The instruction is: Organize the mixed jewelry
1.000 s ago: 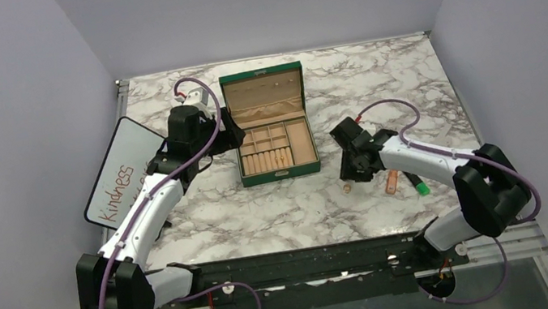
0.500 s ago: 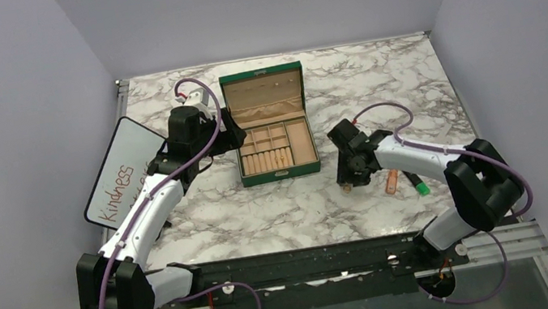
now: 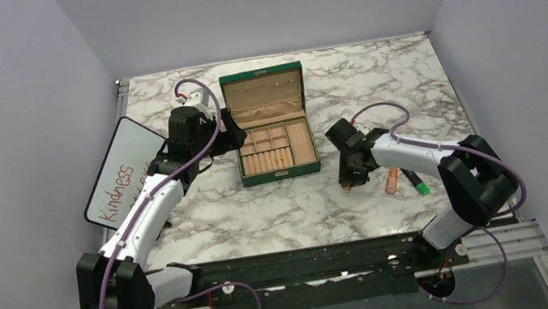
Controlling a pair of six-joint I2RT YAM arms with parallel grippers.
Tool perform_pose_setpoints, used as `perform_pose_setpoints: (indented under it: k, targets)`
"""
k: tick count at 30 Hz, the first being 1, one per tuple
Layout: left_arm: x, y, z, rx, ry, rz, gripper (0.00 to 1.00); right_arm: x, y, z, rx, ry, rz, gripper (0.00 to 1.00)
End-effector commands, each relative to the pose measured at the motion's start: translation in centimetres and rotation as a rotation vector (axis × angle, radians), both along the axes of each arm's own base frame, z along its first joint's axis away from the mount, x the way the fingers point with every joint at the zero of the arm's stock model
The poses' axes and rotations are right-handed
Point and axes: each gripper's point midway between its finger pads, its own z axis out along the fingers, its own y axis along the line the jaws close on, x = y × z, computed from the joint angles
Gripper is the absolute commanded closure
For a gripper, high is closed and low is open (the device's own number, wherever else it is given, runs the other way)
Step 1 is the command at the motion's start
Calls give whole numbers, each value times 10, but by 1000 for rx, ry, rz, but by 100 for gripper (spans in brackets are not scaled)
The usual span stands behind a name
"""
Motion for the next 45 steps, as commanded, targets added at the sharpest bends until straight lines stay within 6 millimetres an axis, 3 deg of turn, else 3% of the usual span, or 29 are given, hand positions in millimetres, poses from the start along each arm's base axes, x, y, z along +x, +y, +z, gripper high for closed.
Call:
perform_pose_setpoints:
  k: [1,7,15,19,24,26,32,38,45]
  targets:
    - [1,-6,5,-28,-16,-23,18,11,0,16,5,-57,-31,71]
    - [-3,-17,9,-70,-27,-78,18,20,2,26,33,-114,-65,71]
    - [-13,-50,13,-163,-20,-234,18,31,27,48,225,-188,-175,70]
    - [-26,-79,9,-195,9,-327,17,32,36,54,309,-200,-240,70]
    - [-60,-136,3,-228,15,-475,14,26,48,65,429,-188,-289,70]
    - [-65,-147,-1,-249,31,-468,14,26,46,64,420,-200,-276,70]
    - [-54,-143,-15,-233,55,-360,14,31,29,45,242,-204,-157,67]
    - [-47,-142,-19,-212,54,-336,16,40,36,27,161,-157,-1,66]
    - [-47,-142,-25,-193,52,-350,16,61,46,25,111,-163,112,66]
